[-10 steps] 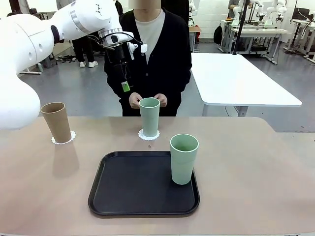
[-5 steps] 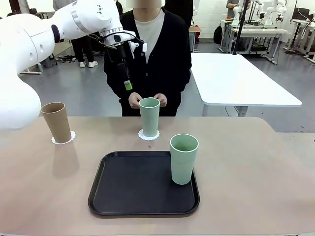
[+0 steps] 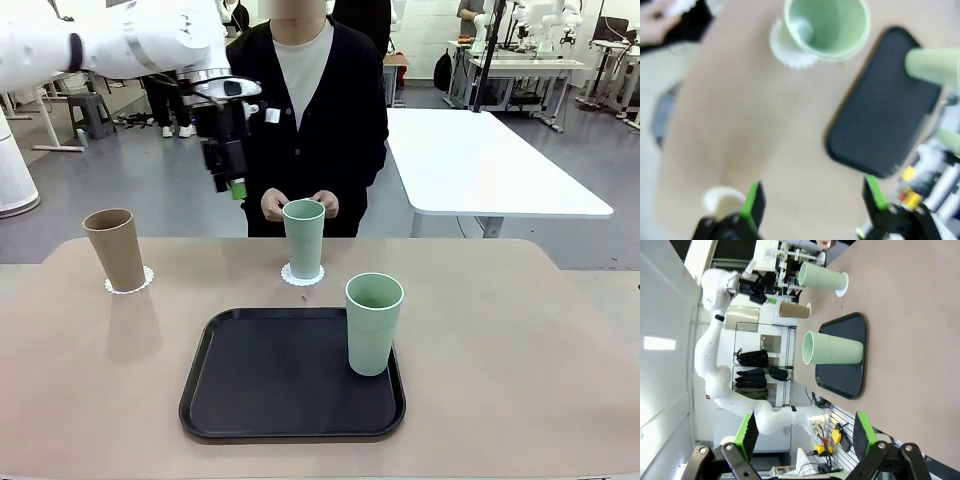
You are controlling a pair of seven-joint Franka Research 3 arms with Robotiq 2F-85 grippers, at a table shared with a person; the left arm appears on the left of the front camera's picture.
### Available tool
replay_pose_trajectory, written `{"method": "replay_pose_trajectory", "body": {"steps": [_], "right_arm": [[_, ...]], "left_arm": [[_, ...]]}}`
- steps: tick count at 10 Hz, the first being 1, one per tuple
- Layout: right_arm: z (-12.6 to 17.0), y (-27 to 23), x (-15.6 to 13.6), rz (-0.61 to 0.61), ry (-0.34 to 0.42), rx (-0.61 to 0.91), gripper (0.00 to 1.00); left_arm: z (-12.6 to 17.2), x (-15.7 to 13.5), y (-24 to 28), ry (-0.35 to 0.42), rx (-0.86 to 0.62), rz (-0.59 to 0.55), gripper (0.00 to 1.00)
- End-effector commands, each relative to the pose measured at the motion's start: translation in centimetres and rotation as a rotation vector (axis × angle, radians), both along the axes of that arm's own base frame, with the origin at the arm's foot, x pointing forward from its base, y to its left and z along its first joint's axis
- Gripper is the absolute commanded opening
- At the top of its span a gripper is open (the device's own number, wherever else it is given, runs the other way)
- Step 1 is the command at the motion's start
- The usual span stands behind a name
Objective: Place coasters on the table and set cups on them.
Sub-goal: Take one Reusable plastic cup from the Flat Tray and place it on a coaster set by the human.
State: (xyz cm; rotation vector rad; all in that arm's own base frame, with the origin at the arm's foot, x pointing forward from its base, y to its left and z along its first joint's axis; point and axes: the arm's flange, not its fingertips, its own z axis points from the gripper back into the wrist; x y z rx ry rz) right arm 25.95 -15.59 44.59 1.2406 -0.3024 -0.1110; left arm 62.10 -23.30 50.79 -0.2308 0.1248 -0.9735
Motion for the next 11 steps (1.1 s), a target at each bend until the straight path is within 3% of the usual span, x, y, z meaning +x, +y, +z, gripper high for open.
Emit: {"method": "replay_pose_trajectory", "body": {"steps": [1,2,4,8,9,11], "right_arm": [[0.1,0.0,0.3,0.000,-0.027,0.023,1.00],[0.1,0.0,0.3,0.000,-0.027,0.023,1.00],[0.1,0.0,0.3,0.000,-0.027,0.023,1.00],[0.1,0.0,0.3,0.000,-0.027,0.023,1.00],[0.1,0.0,0.3,0.000,-0.027,0.023,1.00],[0.1,0.0,0.3,0.000,-0.027,0.023,1.00]], "left_arm": [[-2.1,-12.1,5.4,-0.032,-0.074,0.013,1.00],[-0.7,-13.2,7.0,-0.119,-0.195,0.027,1.00],[0.6,-14.5,10.7,-0.168,-0.341,0.092,1.00],[-0.3,-16.6,11.8,-0.236,-0.302,0.118,1.00],[0.6,-15.9,12.8,-0.177,-0.316,0.147,1.00],[0.6,-15.9,12.8,-0.177,-0.316,0.147,1.00]]}}
